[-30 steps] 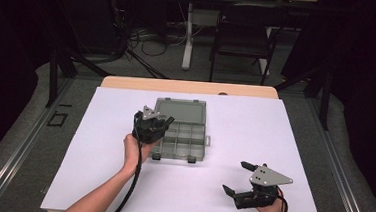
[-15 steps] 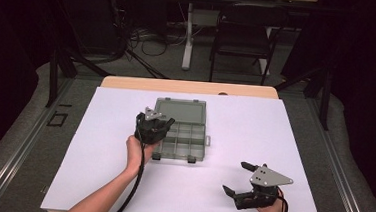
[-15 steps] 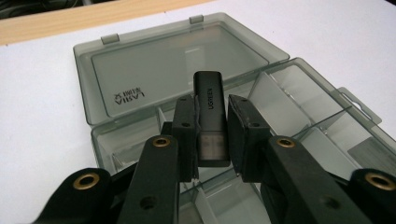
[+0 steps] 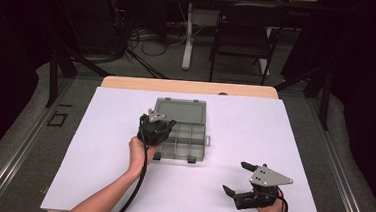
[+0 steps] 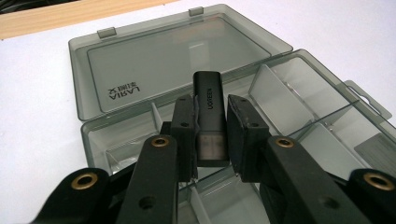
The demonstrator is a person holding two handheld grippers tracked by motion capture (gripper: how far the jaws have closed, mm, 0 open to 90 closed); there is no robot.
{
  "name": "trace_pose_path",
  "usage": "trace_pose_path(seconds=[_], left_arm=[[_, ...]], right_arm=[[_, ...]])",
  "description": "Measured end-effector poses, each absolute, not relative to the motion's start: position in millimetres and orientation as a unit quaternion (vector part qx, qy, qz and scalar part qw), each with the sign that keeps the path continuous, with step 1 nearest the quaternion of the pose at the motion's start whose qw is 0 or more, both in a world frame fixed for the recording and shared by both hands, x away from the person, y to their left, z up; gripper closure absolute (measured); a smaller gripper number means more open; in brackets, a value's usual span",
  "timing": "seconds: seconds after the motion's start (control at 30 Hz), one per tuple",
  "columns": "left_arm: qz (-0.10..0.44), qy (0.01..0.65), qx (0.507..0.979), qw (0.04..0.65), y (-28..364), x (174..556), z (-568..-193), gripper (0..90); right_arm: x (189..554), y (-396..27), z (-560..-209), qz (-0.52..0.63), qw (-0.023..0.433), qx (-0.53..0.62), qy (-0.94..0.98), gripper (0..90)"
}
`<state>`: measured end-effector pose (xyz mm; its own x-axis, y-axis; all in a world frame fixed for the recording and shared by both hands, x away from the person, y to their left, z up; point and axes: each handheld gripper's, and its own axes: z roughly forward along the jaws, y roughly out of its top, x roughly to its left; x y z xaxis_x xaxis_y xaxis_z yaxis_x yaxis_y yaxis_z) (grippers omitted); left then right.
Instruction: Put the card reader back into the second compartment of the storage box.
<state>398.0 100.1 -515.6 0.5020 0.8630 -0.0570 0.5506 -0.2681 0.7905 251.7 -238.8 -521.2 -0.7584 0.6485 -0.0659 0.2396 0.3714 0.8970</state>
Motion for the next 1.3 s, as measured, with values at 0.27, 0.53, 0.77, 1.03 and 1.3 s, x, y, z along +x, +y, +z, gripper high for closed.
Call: trace_pose_path(seconds=[0.27,0.53,0.77,1.03,1.3], left_arm=[[0.198,0.460,0.775,0.386,96,401,-519,73.9],[0.203,0.465,0.769,0.390,97,399,-515,45.2],[0.191,0.438,0.779,0.405,105,391,-500,19.0],[0.173,0.403,0.799,0.412,109,379,-484,7.0],[0.163,0.373,0.811,0.420,115,357,-472,0.3]], right_arm=[[251,-239,-521,0.488,0.210,0.277,0.801,5.2],[252,-240,-520,0.488,0.209,0.276,0.801,5.3],[253,-238,-522,0.485,0.205,0.276,0.804,5.3],[252,-239,-521,0.489,0.205,0.272,0.803,5.4],[251,-240,-520,0.489,0.206,0.271,0.803,5.4]])
